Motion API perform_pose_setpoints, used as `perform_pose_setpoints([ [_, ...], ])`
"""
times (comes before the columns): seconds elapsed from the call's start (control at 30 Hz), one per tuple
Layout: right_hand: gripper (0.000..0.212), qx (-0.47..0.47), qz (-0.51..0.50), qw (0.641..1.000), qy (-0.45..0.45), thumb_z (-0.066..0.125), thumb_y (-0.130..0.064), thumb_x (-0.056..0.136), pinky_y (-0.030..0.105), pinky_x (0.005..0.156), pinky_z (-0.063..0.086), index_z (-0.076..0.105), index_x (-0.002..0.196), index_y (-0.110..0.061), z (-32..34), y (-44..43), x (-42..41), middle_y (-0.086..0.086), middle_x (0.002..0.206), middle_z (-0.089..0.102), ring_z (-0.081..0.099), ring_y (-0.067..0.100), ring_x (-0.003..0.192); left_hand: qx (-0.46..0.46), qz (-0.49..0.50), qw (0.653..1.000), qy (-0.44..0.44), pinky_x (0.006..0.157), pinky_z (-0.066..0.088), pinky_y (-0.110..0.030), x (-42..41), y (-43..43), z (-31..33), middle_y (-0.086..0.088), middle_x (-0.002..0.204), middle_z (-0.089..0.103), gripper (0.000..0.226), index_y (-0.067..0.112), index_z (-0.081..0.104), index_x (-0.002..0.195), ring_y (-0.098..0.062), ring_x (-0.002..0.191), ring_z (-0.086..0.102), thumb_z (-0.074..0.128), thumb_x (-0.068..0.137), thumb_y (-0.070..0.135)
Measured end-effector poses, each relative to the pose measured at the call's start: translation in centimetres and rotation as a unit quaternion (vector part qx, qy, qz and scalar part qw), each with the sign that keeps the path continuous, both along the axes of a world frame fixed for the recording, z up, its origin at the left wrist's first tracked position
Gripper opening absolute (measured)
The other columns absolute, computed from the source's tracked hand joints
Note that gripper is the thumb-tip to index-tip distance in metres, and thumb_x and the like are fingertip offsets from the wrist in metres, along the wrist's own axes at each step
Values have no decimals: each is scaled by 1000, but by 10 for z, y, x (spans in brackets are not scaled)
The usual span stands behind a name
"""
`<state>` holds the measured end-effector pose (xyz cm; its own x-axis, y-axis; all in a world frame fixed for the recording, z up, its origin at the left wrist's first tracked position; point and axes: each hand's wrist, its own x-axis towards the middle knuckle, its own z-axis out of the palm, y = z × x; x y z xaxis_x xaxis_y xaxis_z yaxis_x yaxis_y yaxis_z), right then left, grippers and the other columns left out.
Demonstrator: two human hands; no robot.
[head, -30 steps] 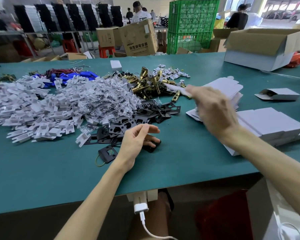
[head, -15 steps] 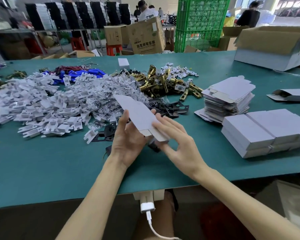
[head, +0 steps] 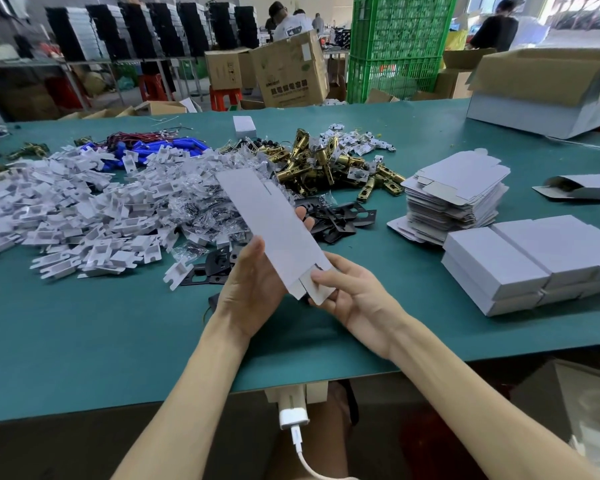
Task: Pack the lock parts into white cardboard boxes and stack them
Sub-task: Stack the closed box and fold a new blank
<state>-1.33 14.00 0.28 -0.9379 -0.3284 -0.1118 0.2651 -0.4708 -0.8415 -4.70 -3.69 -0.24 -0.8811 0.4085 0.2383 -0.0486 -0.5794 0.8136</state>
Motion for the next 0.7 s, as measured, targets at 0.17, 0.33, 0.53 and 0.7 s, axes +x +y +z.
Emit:
perform_pose_setpoints([
  [0.17, 47, -26, -13, 999, -18, 70, -4, 90, 25, 84, 58, 59, 136, -3, -6, 0, 3, 14, 132, 68, 70, 20, 105, -37, -6, 999, 26, 123, 34, -45, 2, 2, 1, -4, 162, 43, 80, 17, 47, 155, -26, 156, 29, 75, 89, 52],
  [0.33, 43, -22, -21, 999, -27, 68, -6, 91, 26, 82, 56, 61, 134, -1, -7, 0, 3, 14, 129, 70, 70, 17, 98, -33, -1, 999, 23, 116, 41, -41, 2, 2, -1, -6, 164, 41, 87, 14, 44, 156, -27, 155, 31, 79, 86, 51],
  [0.53, 42, -33, -32, 998, -33, 69, -8, 90, 31, 95, 51, 63, 131, -2, -9, 2, 4, 15, 130, 69, 66, 21, 105, -48, -2, 999, 24, 118, 40, -44, 2, 4, 0, -9, 165, 38, 104, 6, 31, 161, -27, 155, 31, 83, 82, 49],
  [0.7, 42, -38, -53, 997, -35, 68, -11, 92, 24, 82, 57, 62, 131, 3, -11, 0, 4, 17, 128, 69, 68, 20, 98, -52, 29, 998, 25, 122, 36, -47, 4, 5, 0, -8, 166, 38, 109, 7, 31, 161, -25, 154, 34, 85, 79, 54],
])
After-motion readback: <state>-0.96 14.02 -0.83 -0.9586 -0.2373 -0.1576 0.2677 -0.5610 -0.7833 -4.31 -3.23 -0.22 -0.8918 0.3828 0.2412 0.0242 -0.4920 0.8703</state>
